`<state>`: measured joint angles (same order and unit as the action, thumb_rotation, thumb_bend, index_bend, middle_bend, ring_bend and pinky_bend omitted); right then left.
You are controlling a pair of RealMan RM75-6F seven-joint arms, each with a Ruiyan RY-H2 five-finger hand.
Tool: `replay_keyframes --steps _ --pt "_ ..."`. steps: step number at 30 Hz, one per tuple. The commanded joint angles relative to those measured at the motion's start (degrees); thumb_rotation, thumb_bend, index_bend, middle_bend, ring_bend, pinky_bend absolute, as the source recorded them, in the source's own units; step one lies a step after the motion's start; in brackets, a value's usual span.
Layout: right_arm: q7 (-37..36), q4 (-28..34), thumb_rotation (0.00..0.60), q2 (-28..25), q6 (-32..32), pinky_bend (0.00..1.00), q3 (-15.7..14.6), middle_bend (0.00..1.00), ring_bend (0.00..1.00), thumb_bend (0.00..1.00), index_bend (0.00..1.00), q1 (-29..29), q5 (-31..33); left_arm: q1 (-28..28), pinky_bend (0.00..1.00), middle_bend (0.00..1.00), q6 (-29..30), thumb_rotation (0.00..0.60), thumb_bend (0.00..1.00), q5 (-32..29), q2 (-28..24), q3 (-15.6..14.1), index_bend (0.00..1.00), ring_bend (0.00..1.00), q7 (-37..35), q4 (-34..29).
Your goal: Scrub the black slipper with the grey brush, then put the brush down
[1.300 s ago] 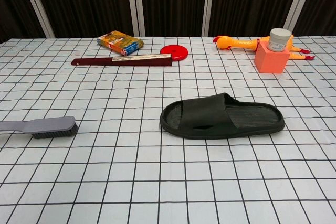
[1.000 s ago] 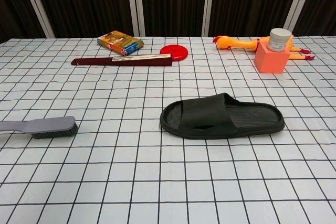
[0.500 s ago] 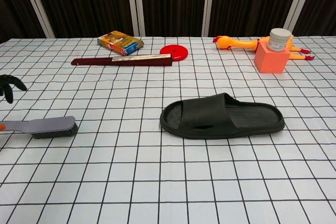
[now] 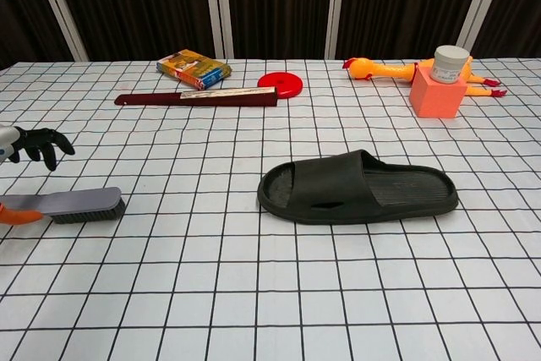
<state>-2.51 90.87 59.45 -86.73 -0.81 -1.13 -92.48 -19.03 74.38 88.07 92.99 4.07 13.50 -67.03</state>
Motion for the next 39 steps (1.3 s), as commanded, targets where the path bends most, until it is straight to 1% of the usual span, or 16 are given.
replay_keyframes --steps 1,6,11,14,21,25,36,39 --pt "0.06 0.05 0.600 0.01 0.00 0.00 0.01 0.00 0.00 0.34 0.00 -0.04 -0.05 -0.05 0.38 0.38 -0.53 0.600 0.19 -0.52 -0.16 -0.07 0.27 0.34 -0.28 -0.59" --pt "-0.02 0.05 0.600 -0.10 -0.21 0.00 0.05 0.00 0.00 0.34 0.00 0.06 0.04 -0.36 0.38 0.38 -1.15 0.600 0.19 -1.61 0.07 0.25 0.28 0.34 0.65 -0.46" --pt "0.23 0.32 0.600 -0.23 -1.00 0.00 -0.29 0.00 0.00 0.34 0.00 0.27 -1.12 -1.09 0.38 0.39 -3.73 0.600 0.26 -2.72 0.65 -0.17 0.28 0.35 1.05 -0.37" --pt "0.38 0.39 0.600 -0.33 -1.12 0.00 -0.48 0.00 0.00 0.34 0.00 0.35 -1.43 -1.36 0.39 0.40 -4.01 0.600 0.28 -2.71 0.99 -0.32 0.29 0.35 0.83 -0.75" --pt "-0.09 0.54 0.600 -0.60 -2.37 0.00 -0.32 0.00 0.00 0.34 0.00 0.87 -1.50 -1.68 0.39 0.41 -4.53 0.600 0.29 -2.82 1.11 -0.83 0.29 0.36 0.80 -1.92" --pt "0.14 0.49 0.600 -0.50 -2.16 0.00 -0.40 0.00 0.00 0.34 0.00 0.83 -1.53 -1.68 0.40 0.42 -4.01 0.600 0.30 -2.49 1.19 -1.06 0.29 0.36 0.91 -2.20" --pt "0.23 1.02 0.600 -0.75 -0.79 0.00 -0.34 0.00 0.00 0.34 0.00 0.54 -0.43 -2.47 0.42 0.42 -6.15 0.600 0.31 -4.35 1.26 -0.98 0.29 0.37 0.74 -1.83" --pt "0.26 1.16 0.600 -0.88 -0.90 0.00 -0.34 0.00 0.00 0.34 0.00 0.58 -0.47 -2.57 0.43 0.45 -6.26 0.600 0.33 -4.51 1.27 -1.01 0.31 0.39 0.68 -1.81"
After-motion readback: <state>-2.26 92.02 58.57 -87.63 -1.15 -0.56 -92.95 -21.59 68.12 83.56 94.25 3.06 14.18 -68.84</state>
